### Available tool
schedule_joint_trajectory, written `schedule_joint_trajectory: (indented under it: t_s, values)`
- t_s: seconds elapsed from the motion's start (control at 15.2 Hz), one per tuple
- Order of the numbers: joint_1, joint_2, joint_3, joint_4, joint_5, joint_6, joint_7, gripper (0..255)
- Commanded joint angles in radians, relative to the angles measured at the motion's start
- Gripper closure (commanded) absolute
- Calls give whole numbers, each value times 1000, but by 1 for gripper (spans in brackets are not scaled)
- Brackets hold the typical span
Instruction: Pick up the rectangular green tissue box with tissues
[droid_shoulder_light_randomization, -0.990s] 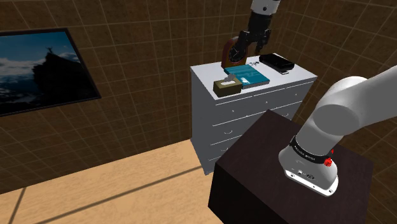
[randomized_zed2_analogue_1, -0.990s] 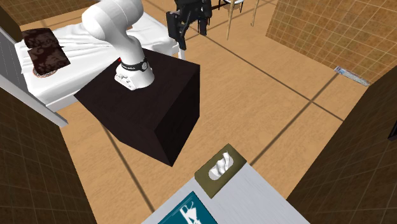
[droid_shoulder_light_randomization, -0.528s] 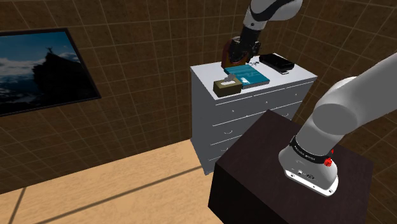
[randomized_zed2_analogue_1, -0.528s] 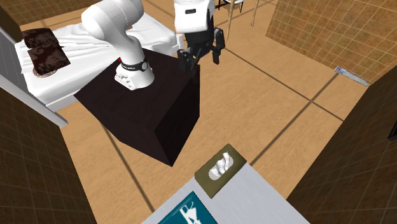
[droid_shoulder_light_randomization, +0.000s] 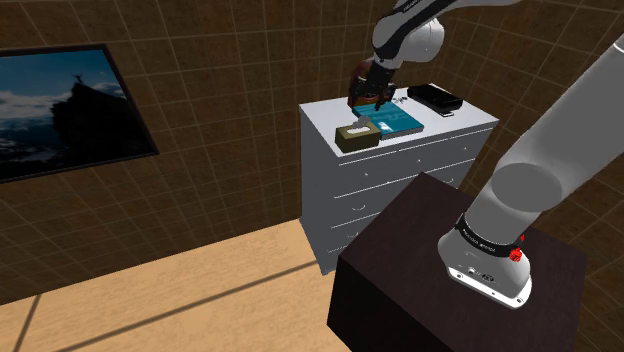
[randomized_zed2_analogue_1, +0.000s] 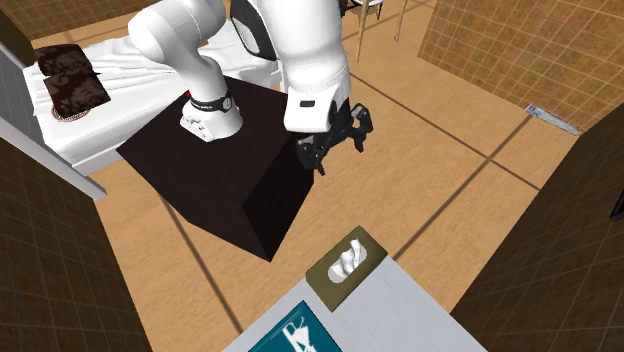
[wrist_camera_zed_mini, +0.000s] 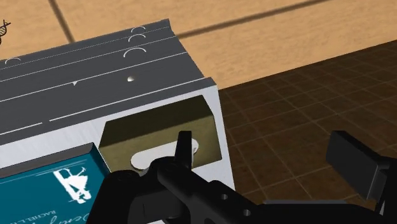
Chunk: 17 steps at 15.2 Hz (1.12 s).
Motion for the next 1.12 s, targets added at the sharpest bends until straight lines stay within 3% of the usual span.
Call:
schedule_joint_trajectory:
  t_s: [0.0,0.33,0.66,1.06]
  values:
    - [7,74,-19,23,76,64,-27,0]
    - [-5,275,-30,125,338,172,-157,0]
    - [-89,470,30,265,599,231,-288,0]
    - [-140,560,87,308,712,275,-378,0]
